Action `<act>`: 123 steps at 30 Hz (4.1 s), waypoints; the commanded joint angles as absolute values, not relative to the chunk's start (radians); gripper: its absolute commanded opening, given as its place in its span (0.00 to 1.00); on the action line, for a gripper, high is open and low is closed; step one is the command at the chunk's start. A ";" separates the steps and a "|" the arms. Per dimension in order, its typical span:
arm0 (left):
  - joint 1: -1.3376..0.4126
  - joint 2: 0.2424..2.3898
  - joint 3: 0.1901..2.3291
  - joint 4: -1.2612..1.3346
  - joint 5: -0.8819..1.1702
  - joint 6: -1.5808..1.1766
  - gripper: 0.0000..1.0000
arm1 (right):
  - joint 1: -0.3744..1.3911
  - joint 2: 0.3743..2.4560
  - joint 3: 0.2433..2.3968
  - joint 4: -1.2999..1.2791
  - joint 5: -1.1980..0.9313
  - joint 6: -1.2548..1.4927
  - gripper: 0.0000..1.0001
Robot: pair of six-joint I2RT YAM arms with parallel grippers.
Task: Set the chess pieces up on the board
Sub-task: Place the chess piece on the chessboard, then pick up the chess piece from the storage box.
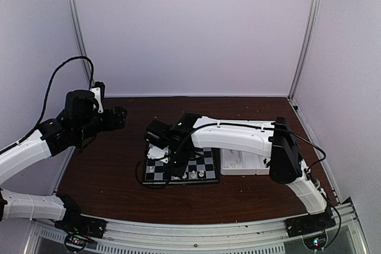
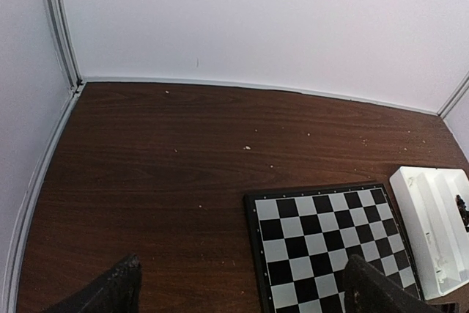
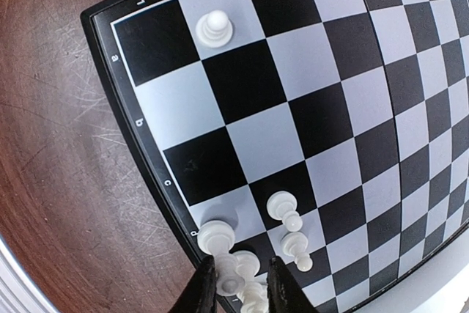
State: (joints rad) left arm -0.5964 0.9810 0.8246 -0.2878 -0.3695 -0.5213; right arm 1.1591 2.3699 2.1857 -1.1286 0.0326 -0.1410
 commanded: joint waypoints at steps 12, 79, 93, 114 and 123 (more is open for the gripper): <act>-0.589 0.976 0.822 -0.250 -0.364 -0.505 0.96 | 1.164 2.392 2.203 -1.103 0.059 -0.151 0.25; -0.589 1.172 0.935 -0.265 -0.122 -0.495 0.98 | 0.675 2.019 1.506 -0.842 0.071 0.282 0.25; -0.589 1.178 0.941 -0.272 -0.122 -0.491 0.97 | 0.660 2.057 1.462 -0.770 0.039 0.298 0.23; -0.589 1.218 0.949 -0.122 0.180 -0.479 0.96 | 0.657 1.745 1.418 -0.769 -0.082 0.210 0.05; -0.590 1.285 0.885 0.329 0.704 -0.499 0.93 | 0.656 1.585 1.283 -0.412 -0.818 0.194 0.08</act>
State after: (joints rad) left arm -0.5953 1.2640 0.9100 0.0441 0.4381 -0.4927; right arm 0.6605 1.6291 1.3544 -0.6239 -0.4210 0.1860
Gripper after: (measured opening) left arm 0.930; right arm 0.073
